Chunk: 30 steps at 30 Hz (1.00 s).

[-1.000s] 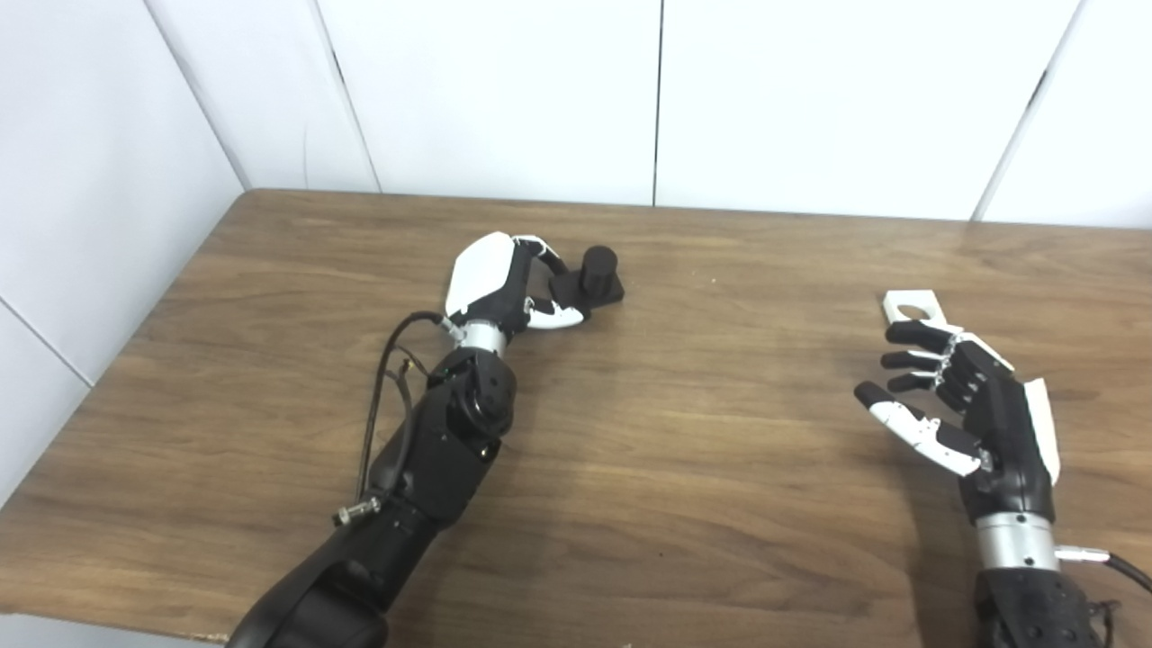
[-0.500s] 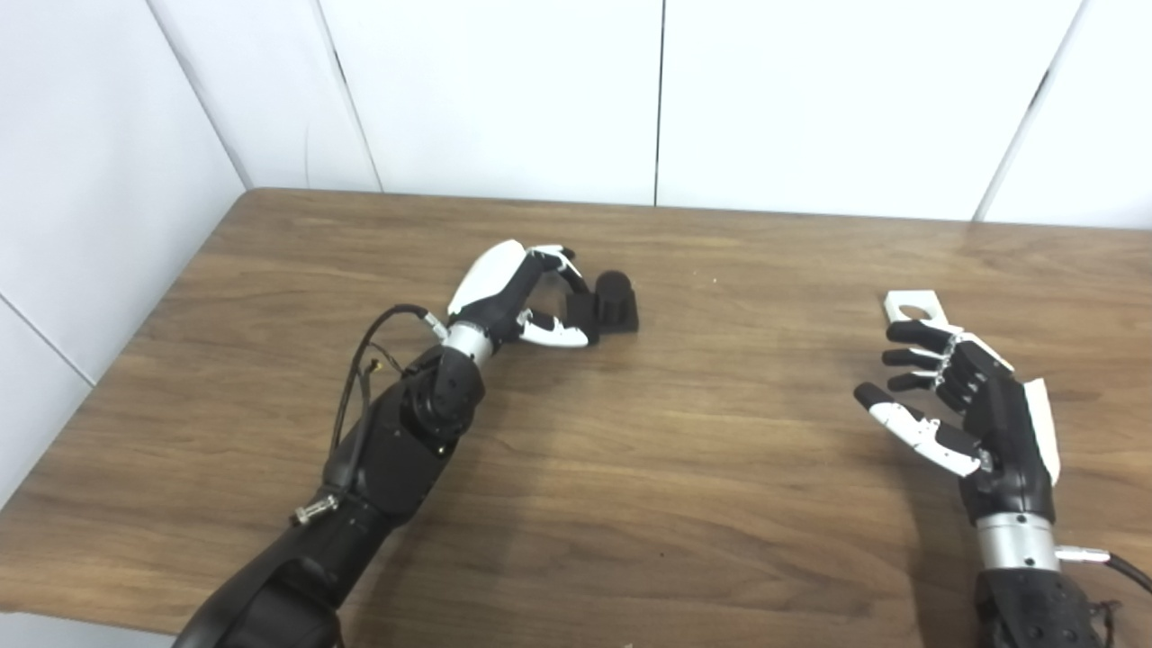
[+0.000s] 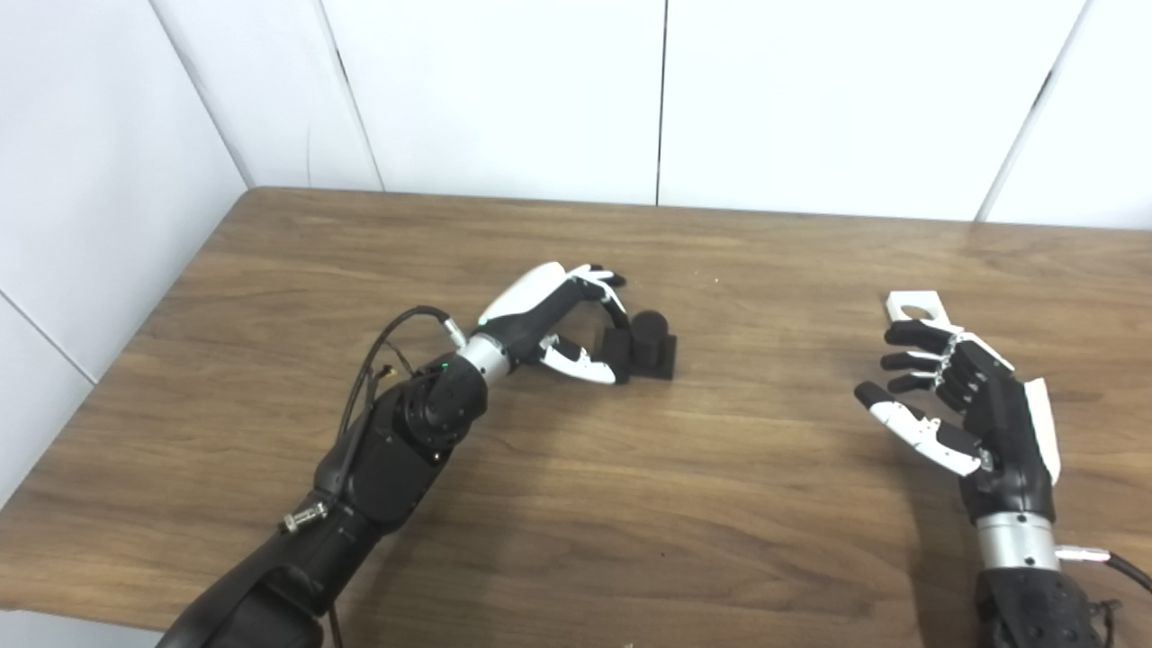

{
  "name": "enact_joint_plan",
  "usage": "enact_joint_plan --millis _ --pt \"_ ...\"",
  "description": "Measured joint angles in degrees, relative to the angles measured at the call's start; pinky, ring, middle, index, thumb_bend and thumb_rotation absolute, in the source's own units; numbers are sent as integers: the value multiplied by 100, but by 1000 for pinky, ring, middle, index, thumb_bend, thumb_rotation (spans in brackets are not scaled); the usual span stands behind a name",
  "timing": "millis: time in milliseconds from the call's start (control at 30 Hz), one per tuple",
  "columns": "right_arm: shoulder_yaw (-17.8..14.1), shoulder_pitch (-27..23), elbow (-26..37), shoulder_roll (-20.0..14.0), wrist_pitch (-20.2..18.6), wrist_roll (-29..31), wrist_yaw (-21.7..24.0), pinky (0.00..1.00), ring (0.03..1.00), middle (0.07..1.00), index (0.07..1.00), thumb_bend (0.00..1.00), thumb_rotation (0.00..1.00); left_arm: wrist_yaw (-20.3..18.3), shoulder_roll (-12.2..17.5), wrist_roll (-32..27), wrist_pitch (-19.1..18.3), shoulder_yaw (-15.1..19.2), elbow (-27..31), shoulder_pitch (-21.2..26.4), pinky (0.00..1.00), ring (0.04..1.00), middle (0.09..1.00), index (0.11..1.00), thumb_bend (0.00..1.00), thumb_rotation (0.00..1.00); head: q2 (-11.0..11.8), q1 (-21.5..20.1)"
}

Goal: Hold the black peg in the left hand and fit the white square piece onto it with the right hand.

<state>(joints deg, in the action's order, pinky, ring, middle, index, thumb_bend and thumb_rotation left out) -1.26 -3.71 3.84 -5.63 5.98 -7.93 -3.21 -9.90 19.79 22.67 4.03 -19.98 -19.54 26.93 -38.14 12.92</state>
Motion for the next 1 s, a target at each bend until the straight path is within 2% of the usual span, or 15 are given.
enact_joint_plan --millis 233,500,867,1000 --pt "5 -3 0 0 0 -33 -6 514 622 688 650 553 160 -431 66 -123 328 -149 142 -27 1000 1000 916 493 511 95 -35 -132" --pt "3 -3 1 3 -3 -28 -7 512 615 690 657 559 199 -561 87 -10 435 -325 430 -114 1000 1000 911 493 513 93 -79 -281" --pt "9 -3 5 9 -4 -64 -18 531 641 695 647 570 213 -603 100 202 560 -552 768 -200 1000 1000 914 492 513 93 -167 -738" --pt "17 -8 5 15 -2 -100 -26 512 621 689 647 563 211 -642 115 203 591 -578 842 -236 1000 1000 911 492 513 93 -158 -914"
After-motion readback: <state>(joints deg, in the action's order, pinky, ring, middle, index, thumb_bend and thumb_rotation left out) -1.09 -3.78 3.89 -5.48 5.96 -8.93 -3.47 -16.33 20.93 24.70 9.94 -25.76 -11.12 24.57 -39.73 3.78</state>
